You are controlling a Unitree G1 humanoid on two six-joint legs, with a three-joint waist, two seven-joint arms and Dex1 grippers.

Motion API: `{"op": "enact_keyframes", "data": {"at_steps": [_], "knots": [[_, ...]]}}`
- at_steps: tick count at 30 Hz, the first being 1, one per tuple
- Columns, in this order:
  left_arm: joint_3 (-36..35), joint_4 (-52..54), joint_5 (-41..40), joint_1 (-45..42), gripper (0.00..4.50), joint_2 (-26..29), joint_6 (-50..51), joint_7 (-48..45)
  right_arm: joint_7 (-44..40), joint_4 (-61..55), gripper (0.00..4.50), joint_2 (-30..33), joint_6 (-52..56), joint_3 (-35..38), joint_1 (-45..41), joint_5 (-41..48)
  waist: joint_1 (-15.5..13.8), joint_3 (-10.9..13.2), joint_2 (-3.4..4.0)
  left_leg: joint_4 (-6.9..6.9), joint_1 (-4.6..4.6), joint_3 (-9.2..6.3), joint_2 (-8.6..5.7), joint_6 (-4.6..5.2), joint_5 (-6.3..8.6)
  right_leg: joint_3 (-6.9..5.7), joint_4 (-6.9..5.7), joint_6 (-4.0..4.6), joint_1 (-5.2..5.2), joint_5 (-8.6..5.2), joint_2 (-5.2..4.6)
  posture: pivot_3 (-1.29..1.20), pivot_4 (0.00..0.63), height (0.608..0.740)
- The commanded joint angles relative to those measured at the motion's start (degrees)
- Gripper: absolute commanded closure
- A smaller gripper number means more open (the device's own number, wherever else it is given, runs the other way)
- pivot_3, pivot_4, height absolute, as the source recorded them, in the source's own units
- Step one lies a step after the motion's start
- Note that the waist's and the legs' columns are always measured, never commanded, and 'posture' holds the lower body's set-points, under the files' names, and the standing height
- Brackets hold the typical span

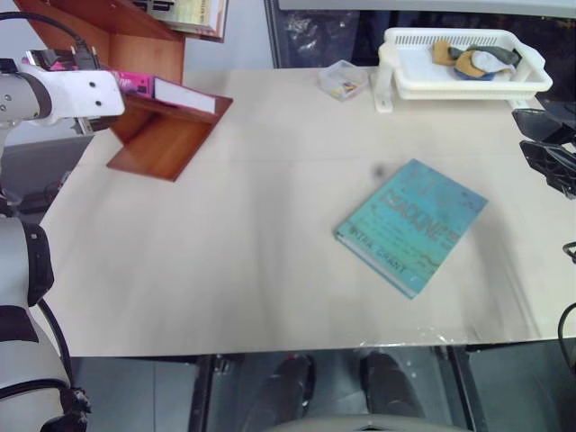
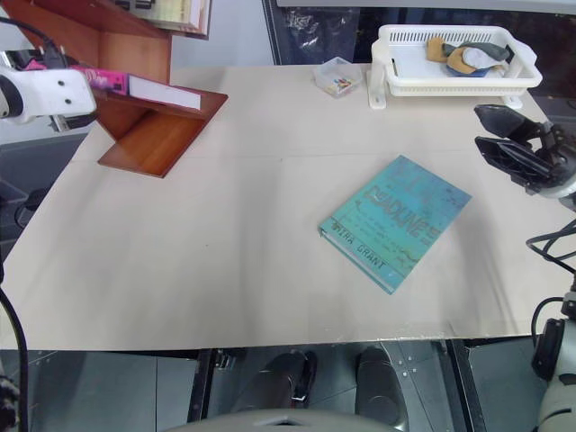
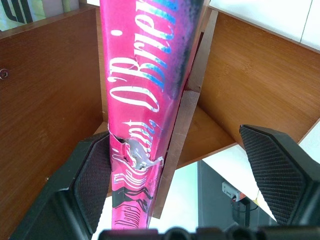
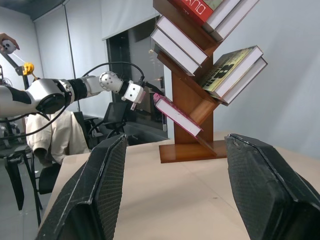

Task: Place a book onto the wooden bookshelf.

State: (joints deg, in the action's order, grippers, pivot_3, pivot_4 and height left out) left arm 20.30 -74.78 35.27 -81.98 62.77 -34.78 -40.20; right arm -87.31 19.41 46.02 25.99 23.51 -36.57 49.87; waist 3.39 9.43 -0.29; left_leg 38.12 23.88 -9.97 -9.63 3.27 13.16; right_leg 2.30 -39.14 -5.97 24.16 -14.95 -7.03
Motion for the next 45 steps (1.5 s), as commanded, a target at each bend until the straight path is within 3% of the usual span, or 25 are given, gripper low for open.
{"op": "enact_keyframes", "data": {"at_steps": [1,9,35,45], "knots": [[-1.3,1.3,-0.6,-2.8,0.13,2.1,-0.8,2.2,-1.1,-0.7,1.32,1.2,-0.8,1.8,-0.7,0.4,0.0,0.0,0.0,0.0,0.0,0.0,0.0,0.0,0.0,0.0,0.0,0.0,0.0,0.0,-0.01,0.0,0.15,0.74],[-1.7,1.5,-1.1,-4.0,0.13,1.9,-1.8,4.4,-1.4,0.1,1.32,0.9,-1.4,1.4,-1.7,-0.2,0.0,0.0,-0.01,0.0,0.0,0.01,0.0,-0.01,-0.01,0.0,0.0,0.0,0.0,0.0,-0.01,0.0,0.15,0.74],[-6.8,14.6,-15.2,4.2,0.13,-2.2,-4.8,-18.7,-2.5,-0.1,1.32,2.5,0.4,1.2,-1.5,0.3,0.1,0.0,-0.01,0.06,0.02,0.02,0.0,-0.01,-0.01,0.02,-0.02,0.0,0.0,0.0,-0.01,0.0,0.15,0.74],[-8.2,24.5,-21.8,11.5,0.13,-7.6,-3.2,-23.8,-2.0,-0.6,1.32,2.4,0.5,1.3,-1.3,0.4,-0.1,0.0,-0.01,0.12,0.03,0.02,0.0,-0.02,-0.01,0.02,-0.05,0.0,0.0,0.01,-0.03,0.0,0.15,0.74]]}}
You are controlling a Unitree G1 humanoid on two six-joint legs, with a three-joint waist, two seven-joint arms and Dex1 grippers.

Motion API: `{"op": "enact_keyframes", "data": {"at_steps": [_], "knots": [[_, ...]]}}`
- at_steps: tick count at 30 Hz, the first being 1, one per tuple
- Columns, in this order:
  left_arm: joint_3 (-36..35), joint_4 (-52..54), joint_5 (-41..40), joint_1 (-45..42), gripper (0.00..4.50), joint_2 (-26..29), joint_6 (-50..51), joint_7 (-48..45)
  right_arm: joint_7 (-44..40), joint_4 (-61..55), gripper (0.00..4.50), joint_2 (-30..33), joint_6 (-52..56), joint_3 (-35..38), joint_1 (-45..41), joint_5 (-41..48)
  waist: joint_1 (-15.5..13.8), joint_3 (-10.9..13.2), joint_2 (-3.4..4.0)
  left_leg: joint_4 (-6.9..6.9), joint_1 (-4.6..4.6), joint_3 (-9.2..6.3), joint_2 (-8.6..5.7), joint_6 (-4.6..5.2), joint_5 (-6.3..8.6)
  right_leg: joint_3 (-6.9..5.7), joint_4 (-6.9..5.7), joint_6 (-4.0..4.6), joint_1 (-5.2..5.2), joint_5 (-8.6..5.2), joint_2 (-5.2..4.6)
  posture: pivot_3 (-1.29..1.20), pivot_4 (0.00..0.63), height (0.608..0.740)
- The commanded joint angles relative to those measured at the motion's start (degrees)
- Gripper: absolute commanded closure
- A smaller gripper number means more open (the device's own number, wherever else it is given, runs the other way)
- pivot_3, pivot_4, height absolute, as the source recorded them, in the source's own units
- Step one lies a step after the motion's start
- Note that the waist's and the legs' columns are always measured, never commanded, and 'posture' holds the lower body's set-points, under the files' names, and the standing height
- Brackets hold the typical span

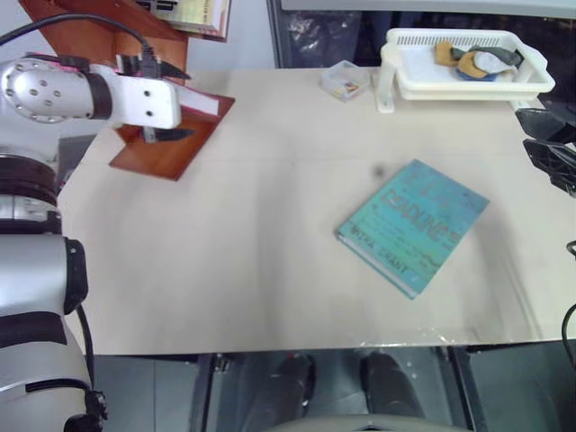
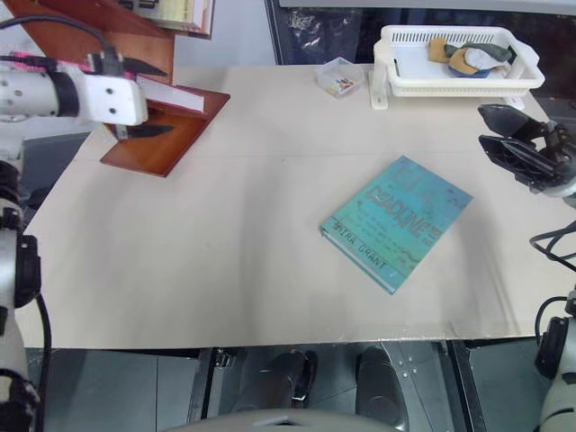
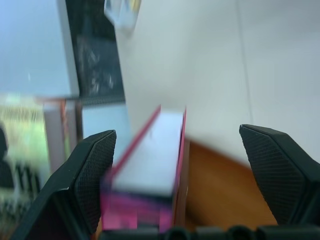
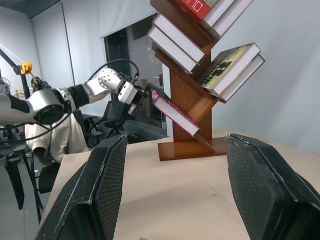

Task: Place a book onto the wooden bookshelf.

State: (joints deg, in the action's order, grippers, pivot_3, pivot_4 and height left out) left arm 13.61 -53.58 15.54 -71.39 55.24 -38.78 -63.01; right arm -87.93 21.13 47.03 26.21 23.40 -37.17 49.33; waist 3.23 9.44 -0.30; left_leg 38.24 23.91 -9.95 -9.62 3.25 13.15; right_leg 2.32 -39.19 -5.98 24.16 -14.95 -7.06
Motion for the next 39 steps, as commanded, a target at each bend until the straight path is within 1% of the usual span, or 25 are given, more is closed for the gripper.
{"op": "enact_keyframes", "data": {"at_steps": [1,11,15,17,19,30,34,36,39], "knots": [[-1.4,4.0,-2.2,1.4,0.13,-0.3,0.8,-1.2,-1.3,-2.4,1.32,1.4,0.3,1.4,-0.7,0.9,0.1,0.0,0.0,0.0,0.0,0.0,0.0,0.0,0.0,0.0,0.0,0.0,0.0,0.0,0.0,0.0,0.15,0.74],[-0.9,5.3,-0.8,2.5,0.13,-0.7,1.1,0.3,-0.9,-2.8,1.32,1.3,0.3,1.4,-0.5,0.6,0.1,0.0,0.0,0.0,0.0,0.0,0.01,0.0,0.0,0.01,0.0,0.0,0.0,0.0,0.0,0.0,0.15,0.74],[0.3,4.0,3.7,1.7,0.13,0.6,1.2,3.7,-0.6,-3.0,1.32,1.0,0.1,1.2,-0.7,0.6,0.1,0.0,0.0,0.0,0.0,0.0,0.01,0.0,0.0,0.01,0.0,0.0,0.0,0.0,0.0,0.0,0.15,0.74],[2.0,2.0,8.6,0.8,0.13,2.2,1.1,7.5,-0.6,-3.0,1.32,0.9,-0.1,1.2,-0.8,0.5,0.2,0.0,0.0,0.0,0.0,0.0,0.01,0.0,0.0,0.01,0.0,0.0,0.0,0.0,0.01,0.0,0.15,0.74],[3.0,0.5,11.1,0.2,0.13,2.9,0.5,9.6,-0.6,-2.9,1.32,0.7,-0.2,1.2,-0.9,0.5,0.2,0.0,0.0,0.0,0.0,0.01,0.01,0.0,0.0,0.02,0.0,0.0,0.0,0.0,0.02,0.0,0.15,0.74],[4.9,-3.6,14.5,-2.4,0.13,2.7,-1.8,13.8,-0.3,-2.9,1.32,-0.1,-1.4,1.4,-0.4,0.3,-0.4,0.0,0.0,0.0,0.0,0.01,0.01,0.0,0.0,0.01,-0.02,0.0,0.01,0.0,0.02,0.0,0.15,0.74],[2.1,-3.4,8.5,-1.9,0.13,1.2,-1.7,9.3,-0.2,-3.4,1.32,0.0,-1.5,1.7,0.4,0.4,-0.6,0.0,0.0,0.0,0.0,0.02,0.01,0.0,0.0,0.02,-0.03,0.0,0.02,0.0,0.02,0.0,0.15,0.74],[-0.2,-1.3,3.0,-0.2,0.13,0.2,-0.1,5.3,-0.2,-3.8,1.32,0.2,-1.4,1.8,1.2,0.4,-0.7,0.0,0.0,0.01,0.0,0.02,0.0,0.0,0.0,0.02,-0.03,0.0,0.01,0.0,0.01,0.0,0.15,0.74],[-4.4,5.0,-6.1,4.7,0.13,-0.9,5.2,-0.4,-0.2,-4.4,1.32,0.8,-1.0,2.2,3.1,0.4,-0.7,0.0,0.0,0.01,0.0,0.01,0.0,0.01,0.01,0.01,-0.01,0.0,0.02,0.0,0.0,0.0,0.15,0.74]]}}
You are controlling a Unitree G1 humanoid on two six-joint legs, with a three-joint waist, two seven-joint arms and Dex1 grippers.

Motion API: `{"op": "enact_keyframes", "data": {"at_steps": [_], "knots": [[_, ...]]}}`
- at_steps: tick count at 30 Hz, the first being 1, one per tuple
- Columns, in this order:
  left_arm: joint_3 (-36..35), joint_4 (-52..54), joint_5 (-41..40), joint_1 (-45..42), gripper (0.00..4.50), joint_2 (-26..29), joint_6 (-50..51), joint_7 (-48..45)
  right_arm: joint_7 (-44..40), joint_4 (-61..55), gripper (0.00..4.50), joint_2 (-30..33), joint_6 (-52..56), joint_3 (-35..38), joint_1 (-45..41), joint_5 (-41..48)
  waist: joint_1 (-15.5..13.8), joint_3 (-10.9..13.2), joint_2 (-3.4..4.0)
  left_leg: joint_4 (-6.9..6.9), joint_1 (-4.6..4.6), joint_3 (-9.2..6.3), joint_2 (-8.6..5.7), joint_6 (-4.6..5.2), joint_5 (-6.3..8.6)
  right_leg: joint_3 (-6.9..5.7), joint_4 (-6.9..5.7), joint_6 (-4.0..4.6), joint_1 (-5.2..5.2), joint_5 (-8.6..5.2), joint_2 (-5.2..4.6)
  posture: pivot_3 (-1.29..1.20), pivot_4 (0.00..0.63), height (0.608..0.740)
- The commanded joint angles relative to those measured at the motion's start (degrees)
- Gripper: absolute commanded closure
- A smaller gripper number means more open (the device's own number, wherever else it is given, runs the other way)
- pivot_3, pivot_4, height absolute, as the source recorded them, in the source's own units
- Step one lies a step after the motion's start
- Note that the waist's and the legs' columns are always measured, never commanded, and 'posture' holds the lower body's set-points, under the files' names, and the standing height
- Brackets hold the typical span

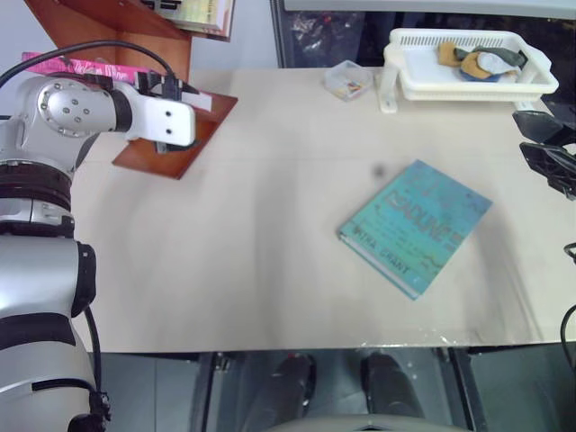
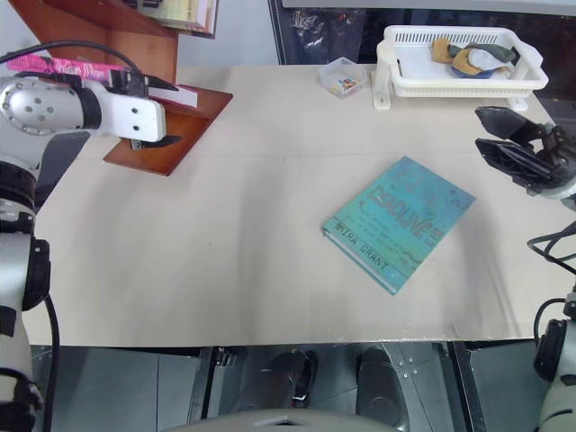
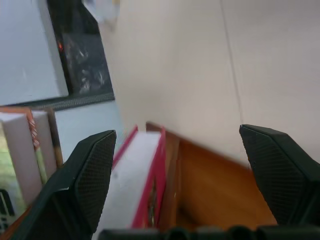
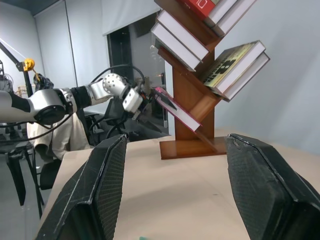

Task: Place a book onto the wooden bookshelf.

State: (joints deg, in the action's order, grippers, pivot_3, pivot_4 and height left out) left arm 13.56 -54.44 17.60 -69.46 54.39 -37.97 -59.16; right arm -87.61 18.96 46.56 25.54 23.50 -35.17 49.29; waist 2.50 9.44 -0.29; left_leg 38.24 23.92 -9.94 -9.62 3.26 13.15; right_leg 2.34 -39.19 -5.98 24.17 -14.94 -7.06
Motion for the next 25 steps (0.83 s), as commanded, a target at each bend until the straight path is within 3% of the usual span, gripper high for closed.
{"op": "enact_keyframes", "data": {"at_steps": [1,5,9,14,17,20,22,25], "knots": [[-6.0,9.1,-11.4,5.3,0.13,-0.3,7.2,-5.5,-0.6,-2.5,1.32,1.6,-0.1,2.3,1.9,0.5,0.1,0.0,0.01,0.0,0.01,0.0,0.0,0.0,0.0,0.0,0.01,0.0,0.0,0.0,-0.01,0.0,0.15,0.74],[-11.5,25.0,-22.2,16.9,0.13,-2.1,20.8,-6.8,-0.6,-3.3,1.32,2.5,0.4,2.7,4.9,0.4,0.1,0.0,0.03,0.01,0.01,0.01,0.01,0.0,0.0,0.05,-0.02,0.0,0.03,0.0,0.0,0.0,0.15,0.74],[-21.3,56.1,-41.9,46.2,0.13,-8.7,50.6,3.9,-1.4,-3.3,1.32,5.3,-1.4,3.3,14.7,-3.6,0.0,-0.2,0.32,-0.02,-0.03,0.05,0.07,0.09,0.07,0.15,0.08,0.01,0.0,-0.01,0.01,0.0,0.15,0.74],[-28.1,74.3,-43.9,71.7,0.13,-12.2,61.4,13.2,-2.3,3.4,1.32,6.4,-8.9,5.5,22.2,-8.7,-0.2,-0.2,0.29,-0.07,-0.2,0.21,0.31,0.06,0.14,0.32,0.2,0.03,-0.08,0.01,0.07,0.0,0.15,0.74],[-30.9,79.4,-46.2,76.8,0.13,-13.8,65.0,16.3,-3.9,6.4,1.32,7.0,-12.8,4.3,24.2,-11.7,-1.5,-0.2,0.4,-0.08,-0.32,0.2,0.33,0.26,0.28,0.25,0.18,0.1,-0.22,0.06,0.08,0.0,0.15,0.74],[-32.2,81.2,-45.4,80.2,0.13,-14.5,65.0,17.6,-3.8,10.6,1.32,6.7,-17.4,3.5,23.9,-14.4,-2.4,-0.2,0.43,-0.06,-0.61,0.21,0.43,-0.12,0.32,0.21,0.36,0.13,-0.59,0.3,0.12,0.0,0.15,0.74],[-33.1,81.2,-45.1,81.5,0.13,-14.9,64.5,18.1,-3.4,13.5,1.32,6.6,-19.9,3.3,22.9,-15.7,-2.4,-0.2,0.44,-0.09,-1.23,0.29,0.44,-0.15,0.35,0.27,0.42,0.19,-1.17,0.23,0.09,0.0,0.15,0.74],[-34.4,80.8,-44.7,82.1,0.13,-15.2,63.5,18.6,-3.0,19.2,1.32,6.8,-24.3,2.6,21.0,-18.0,-2.4,-0.2,0.44,-0.09,-1.34,0.29,0.47,-0.15,0.36,0.25,0.49,0.33,-1.38,0.14,0.11,0.0,0.15,0.74]]}}
